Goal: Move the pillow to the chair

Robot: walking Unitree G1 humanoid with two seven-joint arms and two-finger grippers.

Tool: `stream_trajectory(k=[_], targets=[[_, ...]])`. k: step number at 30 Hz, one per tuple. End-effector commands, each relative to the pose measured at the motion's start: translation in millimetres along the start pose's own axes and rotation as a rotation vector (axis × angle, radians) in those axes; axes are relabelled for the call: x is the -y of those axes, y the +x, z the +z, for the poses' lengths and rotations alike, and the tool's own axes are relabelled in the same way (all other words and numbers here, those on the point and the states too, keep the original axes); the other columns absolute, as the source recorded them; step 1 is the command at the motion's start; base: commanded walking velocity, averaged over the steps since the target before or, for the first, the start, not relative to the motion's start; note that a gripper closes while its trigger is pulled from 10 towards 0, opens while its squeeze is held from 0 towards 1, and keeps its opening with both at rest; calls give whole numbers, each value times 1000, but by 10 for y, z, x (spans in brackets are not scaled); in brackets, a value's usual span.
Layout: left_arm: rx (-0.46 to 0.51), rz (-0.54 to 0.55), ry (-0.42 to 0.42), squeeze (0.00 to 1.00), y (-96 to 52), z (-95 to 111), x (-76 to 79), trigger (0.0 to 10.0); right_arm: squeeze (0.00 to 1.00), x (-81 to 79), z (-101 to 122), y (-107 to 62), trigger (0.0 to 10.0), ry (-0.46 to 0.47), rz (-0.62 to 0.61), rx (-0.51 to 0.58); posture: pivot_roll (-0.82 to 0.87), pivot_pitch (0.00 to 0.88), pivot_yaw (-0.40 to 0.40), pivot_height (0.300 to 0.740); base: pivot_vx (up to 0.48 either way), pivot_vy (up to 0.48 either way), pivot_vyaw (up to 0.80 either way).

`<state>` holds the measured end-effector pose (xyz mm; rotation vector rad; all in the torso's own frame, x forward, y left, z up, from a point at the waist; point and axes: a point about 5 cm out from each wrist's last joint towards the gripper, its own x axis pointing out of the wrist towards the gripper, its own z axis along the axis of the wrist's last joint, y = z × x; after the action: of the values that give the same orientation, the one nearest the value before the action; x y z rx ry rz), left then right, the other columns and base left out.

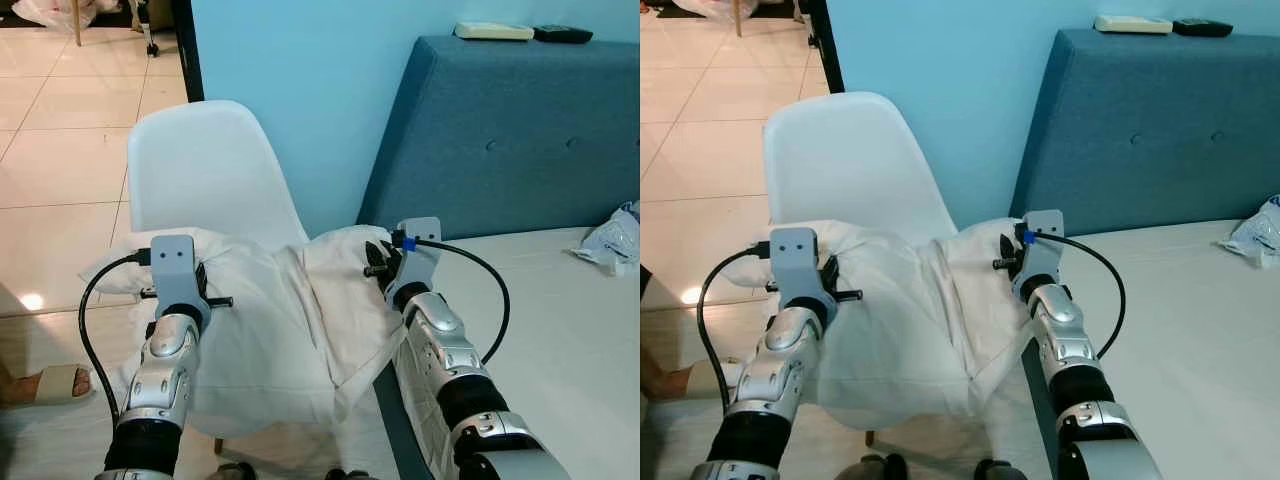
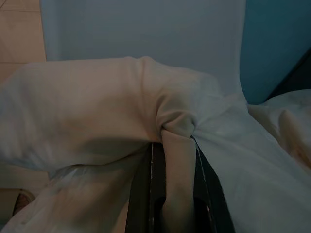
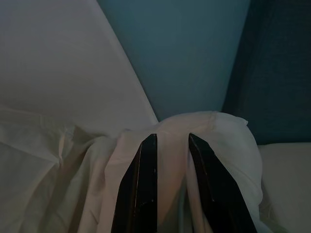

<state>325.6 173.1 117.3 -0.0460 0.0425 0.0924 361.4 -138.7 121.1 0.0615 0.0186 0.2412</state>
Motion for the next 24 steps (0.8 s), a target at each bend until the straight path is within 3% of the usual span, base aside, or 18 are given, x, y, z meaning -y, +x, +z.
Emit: stream_trajectory(k=[1,6,12,24], targets=[[8,-21,15,0,-1,10,61,10000,0,-48,28,22,10000,-7,35,14,32,156,-58,740,0,0,0],[-3,-13,37,0,-5,-2,47,10000,0,-63,27,23,10000,-9,41,13,32,157,-58,740,0,0,0],[-34,0,65,0,-3,-51,33,10000,0,-83,14,18,10000,-8,48,11,30,160,-56,740,0,-480,0],[-64,6,42,0,-17,-94,31,10000,0,-101,-6,8,10000,-11,67,0,29,154,-59,740,0,0,0]])
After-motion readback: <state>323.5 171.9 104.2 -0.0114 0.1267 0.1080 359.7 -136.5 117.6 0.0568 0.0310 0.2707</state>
